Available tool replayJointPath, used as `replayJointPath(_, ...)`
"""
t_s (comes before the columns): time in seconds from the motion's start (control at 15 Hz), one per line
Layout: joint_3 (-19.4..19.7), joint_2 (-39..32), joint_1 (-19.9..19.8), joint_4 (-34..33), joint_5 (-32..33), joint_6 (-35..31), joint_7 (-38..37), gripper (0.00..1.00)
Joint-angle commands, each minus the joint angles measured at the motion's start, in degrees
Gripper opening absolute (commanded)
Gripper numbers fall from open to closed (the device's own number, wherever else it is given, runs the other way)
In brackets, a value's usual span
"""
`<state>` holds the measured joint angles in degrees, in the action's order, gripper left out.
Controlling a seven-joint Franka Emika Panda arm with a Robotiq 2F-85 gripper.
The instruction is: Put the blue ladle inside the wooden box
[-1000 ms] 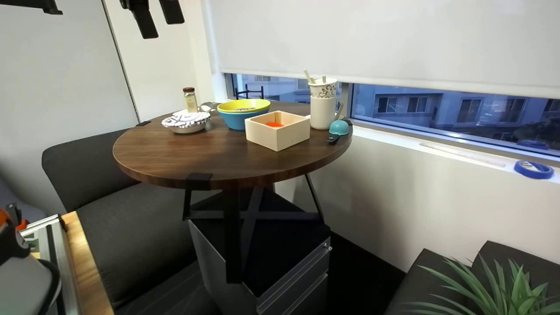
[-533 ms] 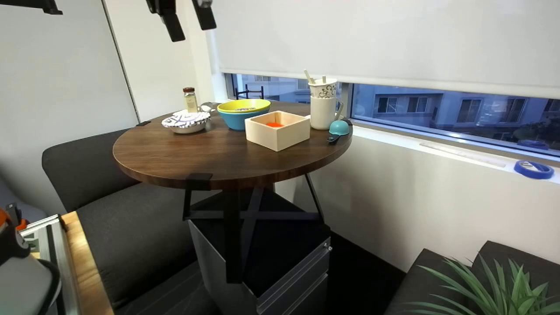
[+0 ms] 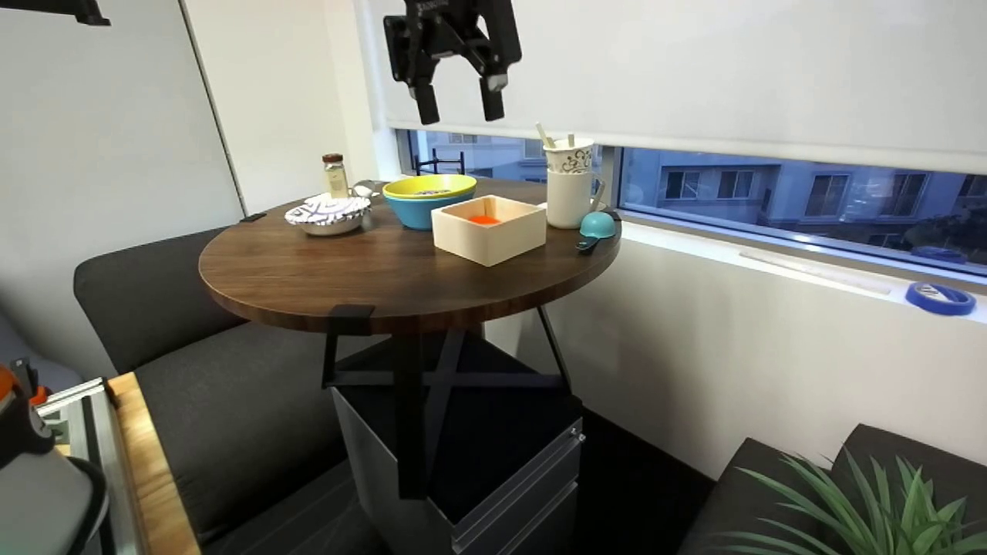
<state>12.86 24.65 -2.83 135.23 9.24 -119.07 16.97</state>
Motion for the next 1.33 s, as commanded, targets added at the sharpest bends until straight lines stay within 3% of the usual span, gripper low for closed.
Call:
replayJointPath(0.0,-0.14,-11.85,0.39,-7.90,-3.57,-1.69,2.51,1.00)
replayJointPath(0.4,-0.86,-22.72,-1.55,-15.13,-7.39,-7.63,5.07,1.00)
replayJointPath(0.8,-2.99,-29.50,-2.77,-16.75,-8.06,-18.07,5.45,1.00)
replayJointPath(1.13,-4.97,-32.62,-4.64,-16.31,-11.30,-21.87,13.71,1.00)
replayJointPath(1.2,-5.06,-32.89,-5.19,-17.14,-11.21,-18.77,14.58,1.00)
replayJointPath(1.27,-5.13,-31.66,-4.61,-15.70,-9.09,-20.87,10.65,1.00)
